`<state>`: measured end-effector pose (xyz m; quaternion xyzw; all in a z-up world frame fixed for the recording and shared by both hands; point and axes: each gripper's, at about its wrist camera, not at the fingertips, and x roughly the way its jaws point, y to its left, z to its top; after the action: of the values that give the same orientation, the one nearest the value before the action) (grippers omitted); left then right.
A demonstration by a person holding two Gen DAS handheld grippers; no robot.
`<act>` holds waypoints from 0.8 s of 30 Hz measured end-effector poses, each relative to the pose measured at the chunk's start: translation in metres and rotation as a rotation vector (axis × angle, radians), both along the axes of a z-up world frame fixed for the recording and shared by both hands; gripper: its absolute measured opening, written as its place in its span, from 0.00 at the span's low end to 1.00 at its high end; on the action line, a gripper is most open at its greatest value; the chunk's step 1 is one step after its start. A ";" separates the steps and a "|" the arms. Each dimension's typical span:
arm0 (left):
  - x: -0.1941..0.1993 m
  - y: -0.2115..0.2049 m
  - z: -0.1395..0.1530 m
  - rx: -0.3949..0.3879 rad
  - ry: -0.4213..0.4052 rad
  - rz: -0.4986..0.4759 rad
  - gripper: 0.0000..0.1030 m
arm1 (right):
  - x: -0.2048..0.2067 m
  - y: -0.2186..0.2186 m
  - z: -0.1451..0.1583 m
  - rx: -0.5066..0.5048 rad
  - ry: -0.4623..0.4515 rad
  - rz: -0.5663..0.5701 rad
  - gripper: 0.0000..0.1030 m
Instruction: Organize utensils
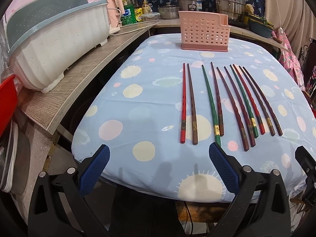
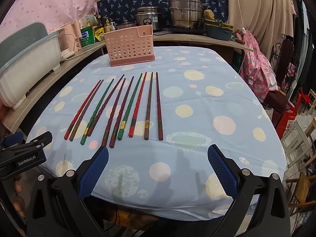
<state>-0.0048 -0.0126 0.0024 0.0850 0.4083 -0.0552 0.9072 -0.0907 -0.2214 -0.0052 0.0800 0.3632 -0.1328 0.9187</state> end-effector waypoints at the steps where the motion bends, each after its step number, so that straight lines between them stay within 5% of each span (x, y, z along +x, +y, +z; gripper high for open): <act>1: 0.000 0.000 0.000 0.001 0.000 0.000 0.93 | 0.000 0.000 0.000 -0.001 -0.001 0.000 0.93; 24: -0.001 0.003 -0.004 -0.008 0.004 0.008 0.93 | 0.004 0.000 -0.001 0.002 0.003 0.011 0.93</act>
<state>-0.0053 -0.0101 -0.0012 0.0798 0.4101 -0.0532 0.9070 -0.0867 -0.2210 -0.0063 0.0787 0.3650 -0.1275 0.9189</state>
